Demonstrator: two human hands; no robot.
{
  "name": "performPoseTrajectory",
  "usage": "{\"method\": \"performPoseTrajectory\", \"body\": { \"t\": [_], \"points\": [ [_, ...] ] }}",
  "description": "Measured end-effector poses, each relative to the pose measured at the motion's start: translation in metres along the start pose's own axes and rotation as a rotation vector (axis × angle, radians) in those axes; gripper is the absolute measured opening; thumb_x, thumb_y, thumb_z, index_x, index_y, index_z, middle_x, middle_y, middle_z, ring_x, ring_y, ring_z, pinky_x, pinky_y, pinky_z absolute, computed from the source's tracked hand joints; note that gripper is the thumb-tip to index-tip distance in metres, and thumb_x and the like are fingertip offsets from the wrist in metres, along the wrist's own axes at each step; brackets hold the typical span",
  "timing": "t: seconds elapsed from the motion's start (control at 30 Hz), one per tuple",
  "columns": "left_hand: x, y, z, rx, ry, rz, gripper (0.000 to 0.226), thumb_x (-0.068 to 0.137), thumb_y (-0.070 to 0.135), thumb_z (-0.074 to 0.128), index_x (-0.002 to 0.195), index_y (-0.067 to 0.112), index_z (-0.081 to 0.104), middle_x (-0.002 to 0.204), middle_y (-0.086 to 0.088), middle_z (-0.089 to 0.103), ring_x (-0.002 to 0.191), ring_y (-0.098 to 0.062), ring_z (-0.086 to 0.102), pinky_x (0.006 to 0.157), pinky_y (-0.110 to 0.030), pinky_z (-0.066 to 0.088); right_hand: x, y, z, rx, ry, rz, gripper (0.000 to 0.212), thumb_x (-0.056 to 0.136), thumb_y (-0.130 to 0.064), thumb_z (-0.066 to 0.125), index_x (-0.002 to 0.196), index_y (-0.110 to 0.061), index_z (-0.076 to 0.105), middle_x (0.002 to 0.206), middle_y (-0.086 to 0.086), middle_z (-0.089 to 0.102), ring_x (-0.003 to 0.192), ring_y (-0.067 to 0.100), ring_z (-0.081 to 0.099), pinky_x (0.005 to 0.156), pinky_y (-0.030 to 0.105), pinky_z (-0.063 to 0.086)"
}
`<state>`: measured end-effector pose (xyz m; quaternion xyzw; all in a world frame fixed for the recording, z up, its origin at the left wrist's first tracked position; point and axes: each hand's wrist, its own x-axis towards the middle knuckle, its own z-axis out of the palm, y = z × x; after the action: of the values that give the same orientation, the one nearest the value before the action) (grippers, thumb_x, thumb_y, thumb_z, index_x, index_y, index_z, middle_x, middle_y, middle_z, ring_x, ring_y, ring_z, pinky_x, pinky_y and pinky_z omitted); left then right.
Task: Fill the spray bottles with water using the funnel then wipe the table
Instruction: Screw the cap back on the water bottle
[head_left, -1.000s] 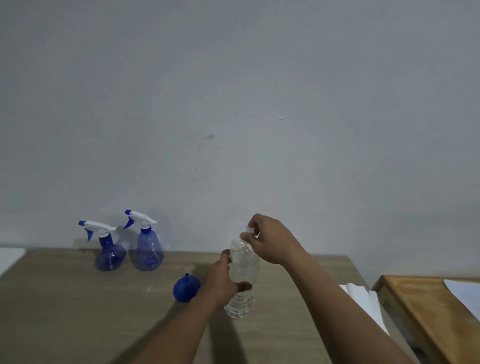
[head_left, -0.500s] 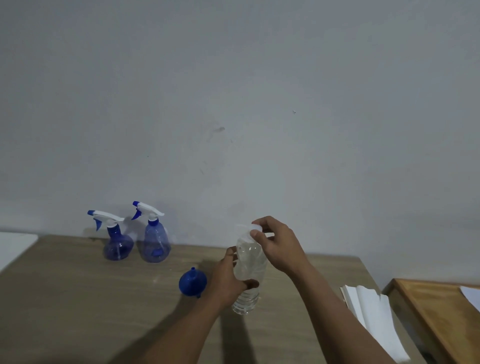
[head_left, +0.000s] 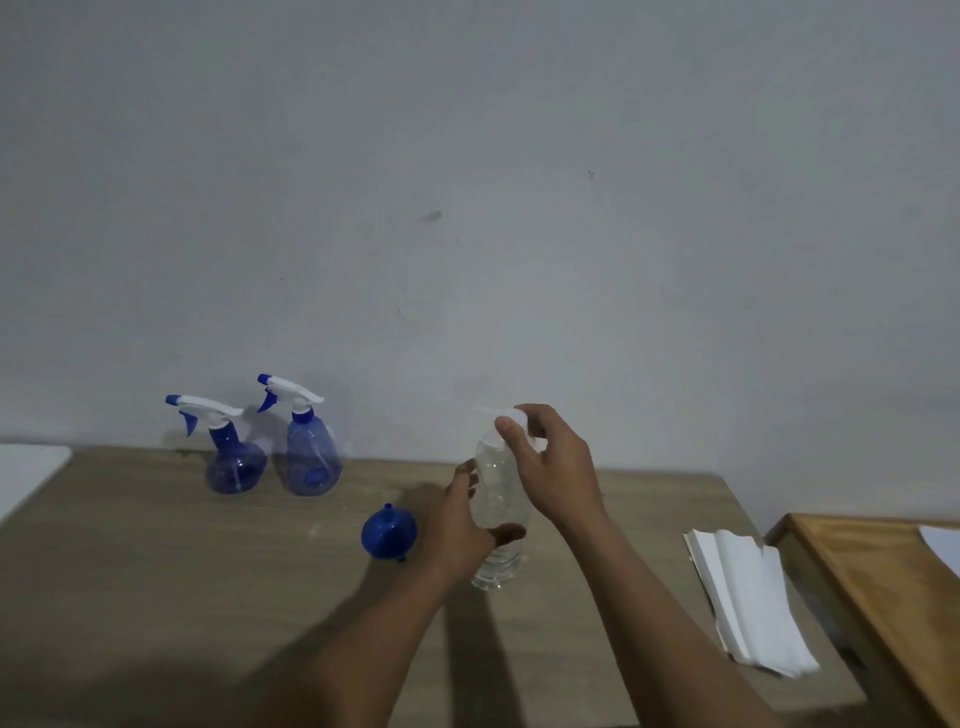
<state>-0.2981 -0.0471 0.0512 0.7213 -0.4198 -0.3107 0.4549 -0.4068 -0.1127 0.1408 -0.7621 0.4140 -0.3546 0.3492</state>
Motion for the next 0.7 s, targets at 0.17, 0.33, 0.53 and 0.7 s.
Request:
{"method": "performPoseTrajectory", "body": {
  "t": [0.17, 0.33, 0.53, 0.7],
  "points": [
    [-0.015, -0.026, -0.016, 0.150, -0.046, 0.036, 0.096, 0.067, 0.035, 0.089, 0.147, 0.031, 0.036, 0.135, 0.011, 0.054, 0.125, -0.009, 0.052, 0.104, -0.036, 0.048, -0.022, 0.023, 0.013, 0.092, 0.009, 0.112, 0.074, 0.085, -0.082, 0.033, 0.132, -0.031, 0.058, 0.131, -0.006, 0.065, 0.122, 0.014, 0.059, 0.102, 0.037, 0.048],
    [-0.023, -0.054, -0.051, 0.352, 0.203, 0.059, 0.051, 0.076, 0.011, 0.068, 0.123, 0.024, 0.055, 0.119, 0.006, 0.063, 0.112, -0.017, 0.059, 0.087, -0.029, 0.047, -0.041, 0.040, 0.034, 0.174, -0.046, 0.176, 0.100, 0.075, -0.051, 0.082, 0.154, -0.033, 0.023, 0.137, -0.011, 0.048, 0.123, 0.006, 0.049, 0.099, 0.024, 0.042],
    [0.008, -0.097, -0.072, 0.490, 0.243, -0.135, 0.080, 0.070, 0.034, 0.080, 0.139, 0.021, 0.040, 0.132, -0.009, 0.055, 0.119, -0.032, 0.055, 0.097, -0.045, 0.049, -0.049, 0.077, 0.069, 0.124, 0.024, 0.258, 0.073, 0.070, -0.027, 0.089, 0.122, -0.032, 0.038, 0.113, -0.008, 0.062, 0.101, 0.015, 0.064, 0.068, 0.004, 0.042],
    [0.034, -0.121, -0.068, 0.448, 0.183, -0.163, 0.085, 0.072, 0.046, 0.080, 0.144, 0.023, 0.040, 0.137, -0.006, 0.055, 0.122, -0.030, 0.055, 0.101, -0.043, 0.047, -0.035, 0.081, 0.075, 0.080, 0.075, 0.249, 0.063, 0.071, -0.031, 0.087, 0.114, -0.030, 0.041, 0.103, -0.006, 0.063, 0.087, 0.013, 0.060, 0.068, 0.018, 0.043]
  ]
}}
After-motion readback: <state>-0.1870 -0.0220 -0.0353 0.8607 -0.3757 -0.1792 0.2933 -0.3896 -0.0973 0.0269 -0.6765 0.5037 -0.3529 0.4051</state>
